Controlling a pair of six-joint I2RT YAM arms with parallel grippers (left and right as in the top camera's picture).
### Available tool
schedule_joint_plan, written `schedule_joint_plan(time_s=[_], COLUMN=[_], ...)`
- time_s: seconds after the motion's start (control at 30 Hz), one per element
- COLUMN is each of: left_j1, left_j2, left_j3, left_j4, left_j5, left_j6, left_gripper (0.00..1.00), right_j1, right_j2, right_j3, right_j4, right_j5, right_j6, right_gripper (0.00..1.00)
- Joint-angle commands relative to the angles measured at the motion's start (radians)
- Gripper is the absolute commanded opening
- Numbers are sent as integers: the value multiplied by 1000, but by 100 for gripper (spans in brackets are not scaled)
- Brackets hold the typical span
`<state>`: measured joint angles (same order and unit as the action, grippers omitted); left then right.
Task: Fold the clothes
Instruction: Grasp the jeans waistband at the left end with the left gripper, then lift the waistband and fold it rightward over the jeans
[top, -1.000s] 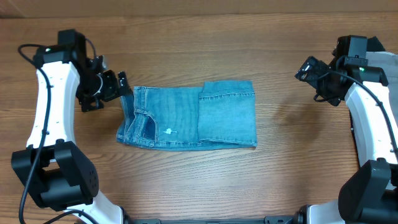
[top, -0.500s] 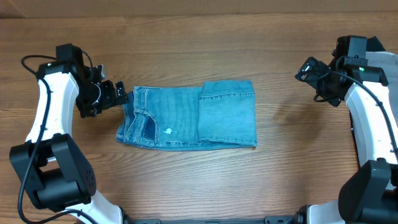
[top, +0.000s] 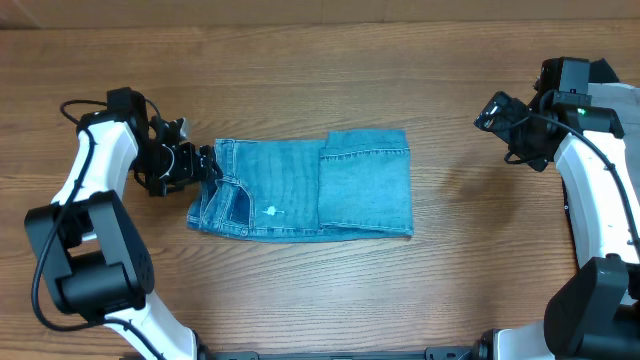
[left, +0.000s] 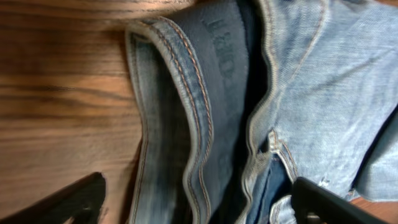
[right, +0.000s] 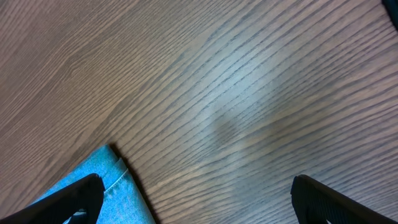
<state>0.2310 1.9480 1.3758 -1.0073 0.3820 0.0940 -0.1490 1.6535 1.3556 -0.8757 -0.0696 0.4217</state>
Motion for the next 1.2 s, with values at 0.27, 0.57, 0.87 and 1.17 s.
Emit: schedule_joint_plan(time_s=[0.27, 0.57, 0.87, 1.17], left_j1=[-1, -10, -56, -67], left_j2=[113, 113, 113, 113], left_j3=[-16, -18, -21, -19], left_j4=[15, 36, 33, 3], left_j5=[46, 93, 108, -20], left_j6=[86, 86, 90, -42], left_gripper=[100, 90, 34, 4], right_j1=[3, 3, 3, 3], right_j2=[-2, -2, -2, -2], right_j3=[6, 6, 6, 6], right_j4=[3, 3, 3, 3], right_j5=[16, 16, 16, 16], right_j6=[-3, -3, -3, -3], right_gripper=[100, 100, 100, 100])
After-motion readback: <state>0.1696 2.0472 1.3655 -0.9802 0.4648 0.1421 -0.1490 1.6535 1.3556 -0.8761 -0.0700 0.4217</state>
